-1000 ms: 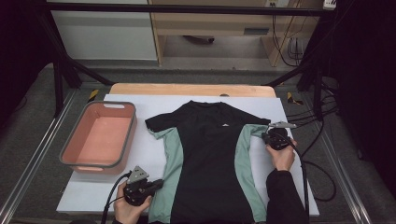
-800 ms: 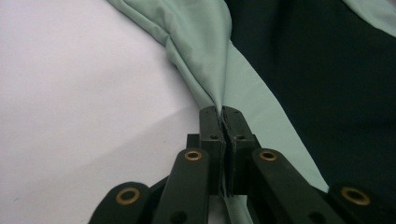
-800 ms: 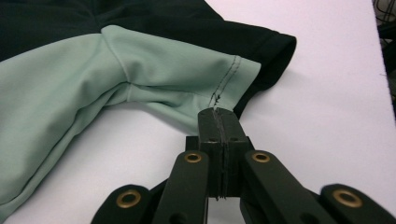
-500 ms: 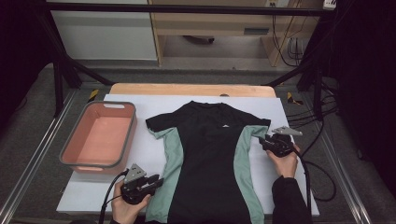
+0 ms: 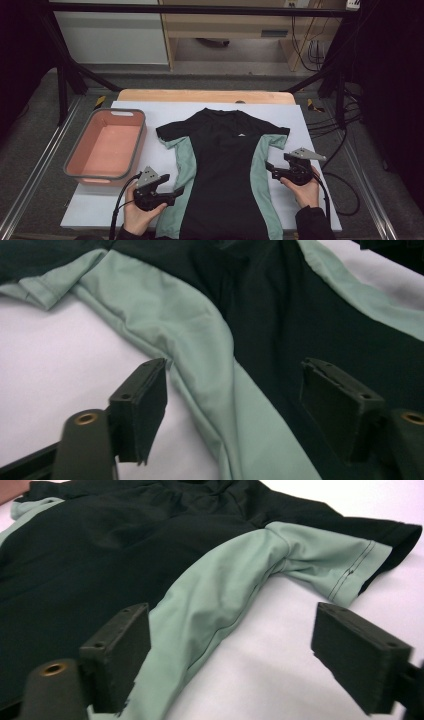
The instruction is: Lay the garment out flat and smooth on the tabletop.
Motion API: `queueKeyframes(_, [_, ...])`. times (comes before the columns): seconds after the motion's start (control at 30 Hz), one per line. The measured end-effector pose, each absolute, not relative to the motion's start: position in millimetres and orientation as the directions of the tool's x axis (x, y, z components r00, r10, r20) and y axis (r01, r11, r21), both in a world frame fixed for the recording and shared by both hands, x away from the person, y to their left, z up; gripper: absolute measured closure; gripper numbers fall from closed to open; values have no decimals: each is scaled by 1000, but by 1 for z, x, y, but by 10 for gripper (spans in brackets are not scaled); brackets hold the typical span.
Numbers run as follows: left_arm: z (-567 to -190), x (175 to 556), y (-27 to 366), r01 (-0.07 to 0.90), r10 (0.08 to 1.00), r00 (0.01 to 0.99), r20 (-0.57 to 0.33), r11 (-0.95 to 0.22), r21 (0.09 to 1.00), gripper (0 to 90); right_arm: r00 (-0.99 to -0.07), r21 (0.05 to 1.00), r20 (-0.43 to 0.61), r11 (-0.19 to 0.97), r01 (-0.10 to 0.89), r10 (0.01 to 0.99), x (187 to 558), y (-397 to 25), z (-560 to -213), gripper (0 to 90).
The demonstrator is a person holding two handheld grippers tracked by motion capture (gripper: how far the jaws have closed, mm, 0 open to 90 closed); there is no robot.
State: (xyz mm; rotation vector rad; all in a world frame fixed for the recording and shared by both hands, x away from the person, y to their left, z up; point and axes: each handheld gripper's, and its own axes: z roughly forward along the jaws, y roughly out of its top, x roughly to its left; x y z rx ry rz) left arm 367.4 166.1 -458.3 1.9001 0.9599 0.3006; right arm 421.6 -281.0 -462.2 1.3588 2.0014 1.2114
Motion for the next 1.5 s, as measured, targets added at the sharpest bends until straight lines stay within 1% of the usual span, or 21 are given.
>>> queueKeyframes(0.07, [-457, 371, 164, 488, 715, 673, -192, -234, 841, 202, -428, 848, 134, 120, 517, 894, 417, -281, -463, 154])
queueKeyframes(0.13, [-455, 374, 161, 483, 710, 679, -188, -239, 842, 184, -431, 847, 140, 118, 518, 891, 413, -279, -464, 123])
queueKeyframes(0.2, [-454, 377, 160, 484, 708, 682, -183, -248, 839, 158, -444, 845, 145, 123, 521, 884, 410, -278, -464, 114])
queueKeyframes(0.27, [-453, 380, 158, 490, 703, 685, -193, -247, 836, 139, -448, 852, 151, 115, 511, 881, 408, -276, -464, 82])
queueKeyframes(0.47, [-445, 391, 155, 509, 695, 684, -219, -240, 827, 69, -489, 861, 174, 109, 497, 855, 402, -273, -461, 38])
queueKeyframes(0.67, [-433, 402, 154, 506, 705, 674, -220, -224, 833, 48, -482, 853, 162, 123, 506, 861, 398, -270, -462, 52])
queueKeyframes(0.73, [-430, 405, 153, 504, 708, 672, -215, -225, 834, 46, -493, 855, 159, 130, 502, 856, 396, -270, -462, 55])
queueKeyframes(0.93, [-424, 414, 150, 501, 718, 667, -200, -233, 834, 45, -501, 857, 193, 104, 505, 844, 396, -271, -460, 109])
queueKeyframes(1.07, [-420, 421, 148, 489, 720, 669, -186, -237, 840, 44, -499, 856, 227, 73, 512, 836, 396, -274, -460, 113])
queueKeyframes(1.37, [-411, 438, 146, 484, 731, 663, -162, -254, 837, 35, -502, 860, 215, 81, 504, 838, 394, -272, -459, 103])
queueKeyframes(1.5, [-407, 448, 146, 490, 728, 663, -176, -244, 837, 35, -502, 859, 219, 79, 506, 837, 392, -272, -459, 100])
